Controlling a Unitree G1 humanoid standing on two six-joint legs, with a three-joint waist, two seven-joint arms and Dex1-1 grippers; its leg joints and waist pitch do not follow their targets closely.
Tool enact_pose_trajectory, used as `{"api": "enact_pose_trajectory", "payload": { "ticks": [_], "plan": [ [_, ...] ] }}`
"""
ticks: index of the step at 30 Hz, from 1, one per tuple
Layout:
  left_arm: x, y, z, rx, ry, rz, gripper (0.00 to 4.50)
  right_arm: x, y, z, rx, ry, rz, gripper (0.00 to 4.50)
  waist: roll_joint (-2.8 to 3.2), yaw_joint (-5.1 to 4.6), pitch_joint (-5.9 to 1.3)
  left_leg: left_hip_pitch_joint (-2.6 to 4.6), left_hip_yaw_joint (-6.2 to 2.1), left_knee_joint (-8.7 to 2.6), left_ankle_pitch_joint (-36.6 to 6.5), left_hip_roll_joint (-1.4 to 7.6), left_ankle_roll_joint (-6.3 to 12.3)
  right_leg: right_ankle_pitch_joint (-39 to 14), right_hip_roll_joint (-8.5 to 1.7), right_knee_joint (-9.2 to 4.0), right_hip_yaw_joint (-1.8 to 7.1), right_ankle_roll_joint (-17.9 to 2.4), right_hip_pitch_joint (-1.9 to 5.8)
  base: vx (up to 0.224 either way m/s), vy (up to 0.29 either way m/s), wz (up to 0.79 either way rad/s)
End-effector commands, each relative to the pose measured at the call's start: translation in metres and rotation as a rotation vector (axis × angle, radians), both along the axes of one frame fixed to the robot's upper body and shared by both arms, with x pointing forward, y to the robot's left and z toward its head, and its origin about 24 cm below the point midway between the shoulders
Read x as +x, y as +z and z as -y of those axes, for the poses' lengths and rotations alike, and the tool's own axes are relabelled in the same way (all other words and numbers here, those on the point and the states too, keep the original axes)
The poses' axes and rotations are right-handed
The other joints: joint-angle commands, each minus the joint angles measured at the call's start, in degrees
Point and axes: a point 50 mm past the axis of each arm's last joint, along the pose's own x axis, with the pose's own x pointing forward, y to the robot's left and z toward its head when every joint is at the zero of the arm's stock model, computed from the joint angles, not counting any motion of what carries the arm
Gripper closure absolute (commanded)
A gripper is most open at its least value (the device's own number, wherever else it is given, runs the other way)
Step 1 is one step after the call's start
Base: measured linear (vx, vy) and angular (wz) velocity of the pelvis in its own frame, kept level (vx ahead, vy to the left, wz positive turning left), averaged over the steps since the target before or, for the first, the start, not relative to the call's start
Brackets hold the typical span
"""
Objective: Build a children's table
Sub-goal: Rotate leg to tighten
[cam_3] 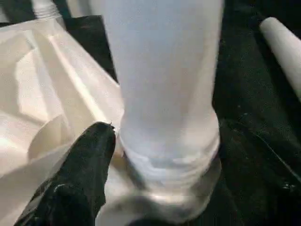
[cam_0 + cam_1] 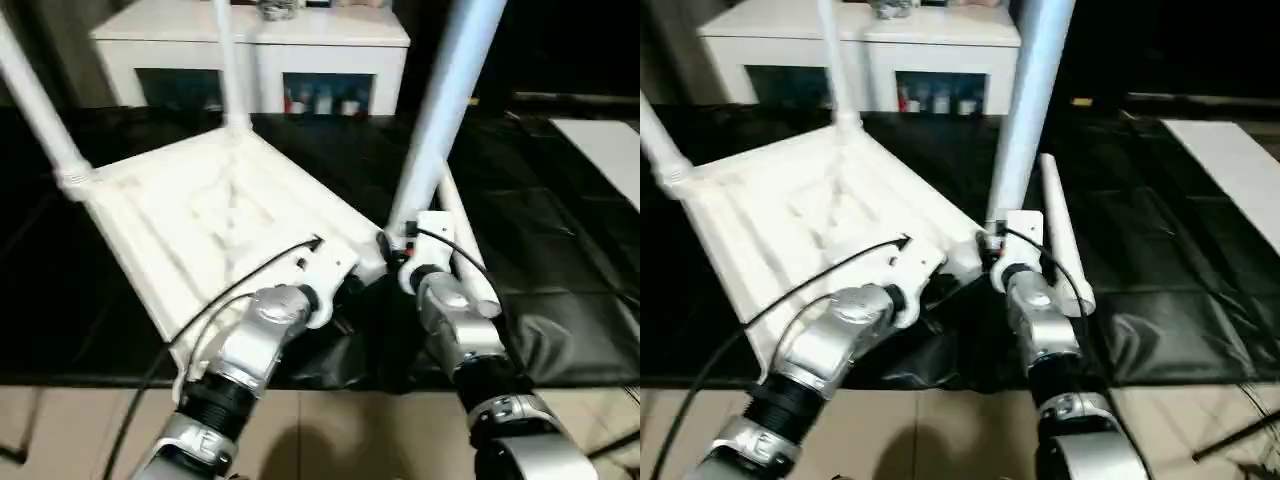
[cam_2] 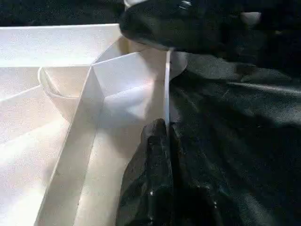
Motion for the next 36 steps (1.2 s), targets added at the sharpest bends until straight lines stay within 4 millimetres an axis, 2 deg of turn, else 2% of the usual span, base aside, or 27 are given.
{"api": "enact_pose_trajectory", "payload": {
  "ticks": [1,2,4,6,8,12,15,18,21,22,26,34,36],
  "plan": [
    [0.001,0.005,-0.001,0.016,-0.035,0.014,4.5,-0.004,0.001,-0.015,-0.012,0.108,0.013,0.55,-0.16,0.26,-3.04,0.6,-0.95,-4.76,-21.96,1.36,0.27,-19.49,-2.14,-5.44,1.41,-7.75,1.73,0.0,0.0,0.0],
    [0.001,0.005,-0.003,0.031,-0.061,0.018,4.5,-0.005,0.003,-0.012,-0.023,0.124,0.027,0.55,-0.15,0.22,-2.91,0.7,-0.83,-4.74,-22.3,1.37,0.48,-19.97,-2.13,-5.52,1.44,-8.23,1.54,0.0,0.0,0.0],
    [-0.001,0.004,-0.009,0.051,-0.09,0.003,4.5,-0.006,0.008,-0.006,-0.03,0.148,0.049,0.27,-0.05,0.24,-2.89,0.73,-0.89,-4.83,-22.91,1.44,0.53,-21.07,-2.1,-5.58,1.45,-8.14,1.58,0.0,0.0,0.0],
    [-0.007,0.005,-0.02,0.067,-0.18,-0.019,4.5,-0.011,0.014,0.005,-0.085,0.232,0.078,0.23,-0.03,0.37,-3.0,0.36,-0.88,-4.84,-20.87,1.49,0.65,-18.59,-2.14,-5.3,1.58,-8.41,1.88,0.0,0.0,0.0],
    [-0.012,0.005,-0.03,0.098,-0.266,-0.042,4.5,-0.019,0.019,0.013,-0.14,0.338,0.09,0.23,0.06,0.66,-3.16,0.38,-0.73,-4.63,-17.59,1.57,1.61,-12.63,-1.9,-4.7,1.66,-9.96,2.13,0.0,0.0,0.0],
    [-0.022,0.007,-0.054,0.124,-0.404,-0.1,4.5,-0.047,0.026,0.026,-0.17,0.645,0.062,0.23,0.33,1.31,-3.09,0.56,-0.56,-4.52,-15.53,1.68,2.82,-8.56,-1.8,-4.17,1.81,-11.48,2.38,0.0,0.0,0.0],
    [-0.027,0.013,-0.065,0.137,-0.495,-0.108,4.5,-0.063,0.025,0.036,-0.208,0.786,0.016,0.23,0.44,1.97,-3.03,0.86,-0.52,-4.53,-15.56,1.94,3.02,-7.43,-1.83,-3.95,1.9,-12.44,2.4,0.0,0.0,0.0],
    [-0.026,0.016,-0.07,0.158,-0.507,-0.1,4.5,-0.066,0.026,0.038,-0.209,0.804,0.006,0.23,0.46,2.01,-2.98,1.07,-0.44,-4.71,-16.26,1.98,2.27,-7.38,-1.93,-3.97,1.94,-13.52,2.23,0.0,0.0,0.0],
    [-0.029,0.019,-0.076,0.177,-0.547,-0.126,4.5,-0.061,0.027,0.038,-0.23,0.775,0.014,0.23,0.38,1.92,-2.9,1.15,-0.47,-4.86,-18.24,1.9,1.06,-11.1,-2.1,-4.2,2.01,-12.96,2.13,0.0,0.0,0.0],
    [-0.029,0.02,-0.077,0.177,-0.552,-0.125,4.5,-0.06,0.028,0.037,-0.219,0.766,0.014,0.23,0.19,1.88,-2.92,1.15,-0.42,-4.82,-18.18,1.86,0.84,-11.49,-2.11,-4.25,2.07,-12.73,2.13,0.0,0.0,0.0],
    [-0.03,0.021,-0.074,0.158,-0.579,-0.114,4.5,-0.057,0.03,0.03,-0.205,0.784,0.005,0.23,0.29,2.16,-3.04,1.4,-0.35,-4.72,-16.78,1.94,0.7,-10.39,-2.07,-4.09,2.11,-12.84,2.02,0.0,0.0,0.0],
    [-0.032,0.019,-0.07,0.158,-0.593,-0.116,4.5,-0.05,0.024,0.026,-0.228,0.792,-0.016,0.23,0.19,2.5,-3.32,1.17,-0.21,-4.41,-13.55,1.82,1.06,-6.27,-2.13,-3.54,2.03,-13.47,2.41,0.0,0.0,0.0],
    [-0.03,0.019,-0.07,0.165,-0.575,-0.101,4.5,-0.049,0.022,0.027,-0.237,0.793,-0.021,0.39,0.18,2.49,-3.29,1.1,-0.21,-4.41,-13.43,1.8,1.21,-6.39,-2.14,-3.56,2.01,-13.37,2.46,0.0,0.0,0.0]
  ]
}}
